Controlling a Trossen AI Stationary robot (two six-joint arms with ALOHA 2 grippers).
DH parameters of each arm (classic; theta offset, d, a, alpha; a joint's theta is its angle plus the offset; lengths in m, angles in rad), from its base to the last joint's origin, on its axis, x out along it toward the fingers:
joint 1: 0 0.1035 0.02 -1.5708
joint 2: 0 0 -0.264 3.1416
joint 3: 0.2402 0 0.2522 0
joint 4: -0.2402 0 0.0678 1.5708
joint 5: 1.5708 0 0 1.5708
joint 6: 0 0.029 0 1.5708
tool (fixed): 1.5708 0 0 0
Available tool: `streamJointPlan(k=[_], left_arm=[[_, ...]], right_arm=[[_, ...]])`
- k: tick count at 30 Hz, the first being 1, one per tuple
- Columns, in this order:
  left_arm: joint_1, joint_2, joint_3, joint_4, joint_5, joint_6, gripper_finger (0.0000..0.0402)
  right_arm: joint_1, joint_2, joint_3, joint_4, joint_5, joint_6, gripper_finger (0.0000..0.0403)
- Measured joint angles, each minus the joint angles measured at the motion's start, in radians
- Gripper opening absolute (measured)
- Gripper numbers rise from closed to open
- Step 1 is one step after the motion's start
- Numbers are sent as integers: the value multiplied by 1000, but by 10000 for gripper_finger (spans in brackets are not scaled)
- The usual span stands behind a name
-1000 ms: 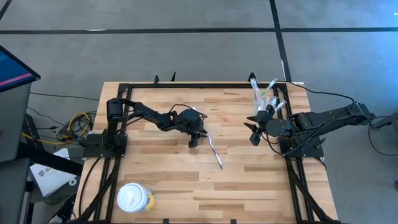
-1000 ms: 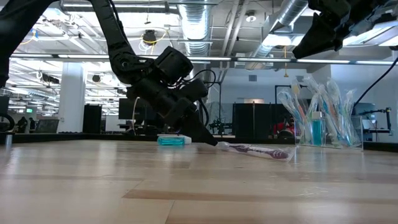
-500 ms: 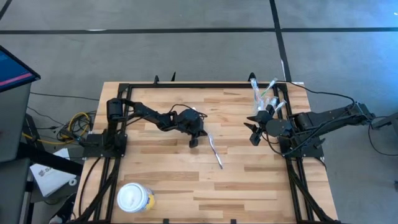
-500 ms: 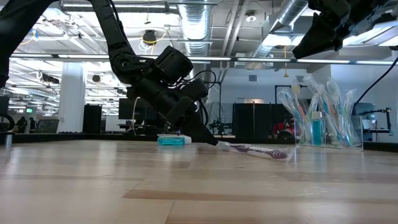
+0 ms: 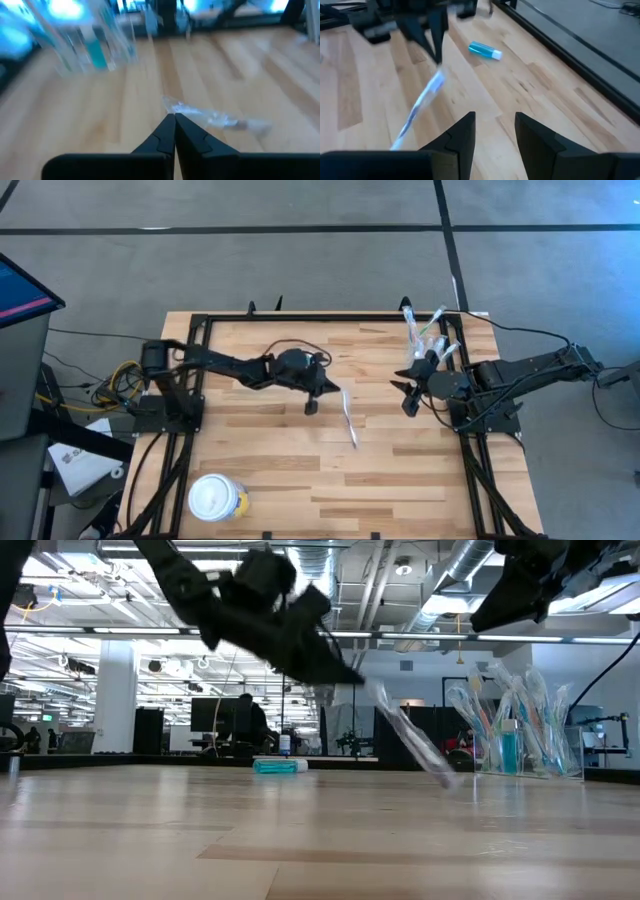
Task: Pick & Place toothbrushing station
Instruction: Put the purple toothbrush into the transparent organizer
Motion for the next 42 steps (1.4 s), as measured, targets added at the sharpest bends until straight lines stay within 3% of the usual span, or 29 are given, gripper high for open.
streamJointPlan(k=[10, 21, 42], left_arm=[[-54, -170, 0, -13, -73, 59, 0], [-104, -172, 4, -5, -159, 98, 0], [-115, -172, 10, -1, -159, 97, 0]], right_arm=[[0, 7, 0, 148, -109, -92, 128], [0, 181, -1, 338, -153, -222, 128], [-44, 409, -1, 608, -155, -356, 128]])
